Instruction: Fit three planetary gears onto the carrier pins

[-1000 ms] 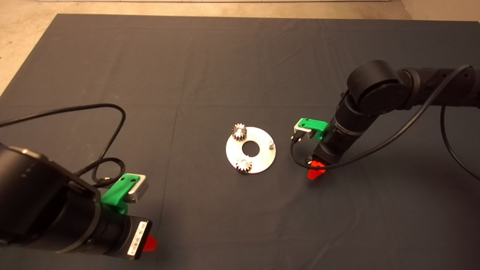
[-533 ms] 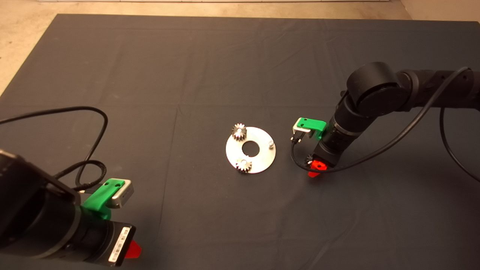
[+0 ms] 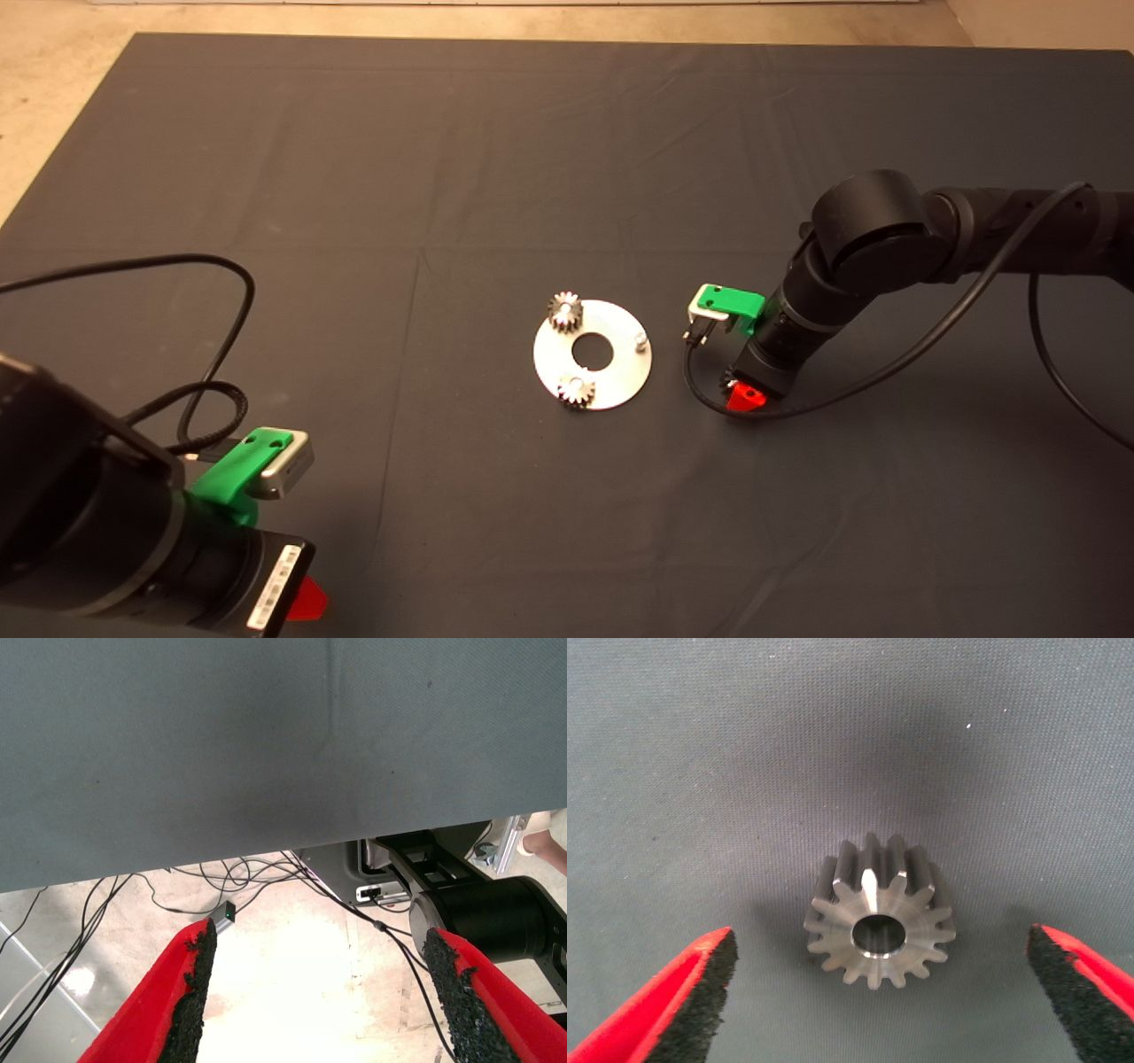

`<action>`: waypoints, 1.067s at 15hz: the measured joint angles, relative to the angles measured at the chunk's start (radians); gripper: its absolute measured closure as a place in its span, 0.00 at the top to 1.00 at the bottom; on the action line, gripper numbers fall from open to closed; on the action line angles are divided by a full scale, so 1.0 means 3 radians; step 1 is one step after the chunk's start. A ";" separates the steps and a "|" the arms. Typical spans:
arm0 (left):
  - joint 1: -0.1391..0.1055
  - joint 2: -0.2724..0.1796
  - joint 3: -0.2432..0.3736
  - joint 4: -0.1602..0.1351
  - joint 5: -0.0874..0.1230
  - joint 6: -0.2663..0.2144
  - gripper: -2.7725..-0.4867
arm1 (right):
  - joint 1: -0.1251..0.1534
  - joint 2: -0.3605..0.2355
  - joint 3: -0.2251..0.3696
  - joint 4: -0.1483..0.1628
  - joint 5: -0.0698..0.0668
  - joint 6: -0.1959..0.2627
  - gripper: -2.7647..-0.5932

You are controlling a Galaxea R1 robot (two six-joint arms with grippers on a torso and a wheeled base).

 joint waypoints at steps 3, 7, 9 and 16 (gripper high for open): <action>0.0000 -0.0001 0.0000 -0.0019 -0.0001 0.0038 0.49 | -0.0019 0.0000 0.0000 -0.0013 -0.0001 0.0000 0.79; 0.0000 -0.0199 0.0001 -0.0028 -0.0003 0.0234 0.49 | -0.0019 -0.0007 0.0000 -0.0038 0.0000 -0.0003 0.73; 0.0000 -0.0409 0.0001 -0.0028 0.0001 0.0353 0.49 | -0.0019 -0.0010 -0.0002 -0.0076 -0.0003 -0.0003 0.69; -0.0001 -0.0872 0.0006 -0.0062 -0.0003 0.0925 0.49 | -0.0019 -0.0009 -0.0005 -0.0126 0.0000 -0.0011 0.56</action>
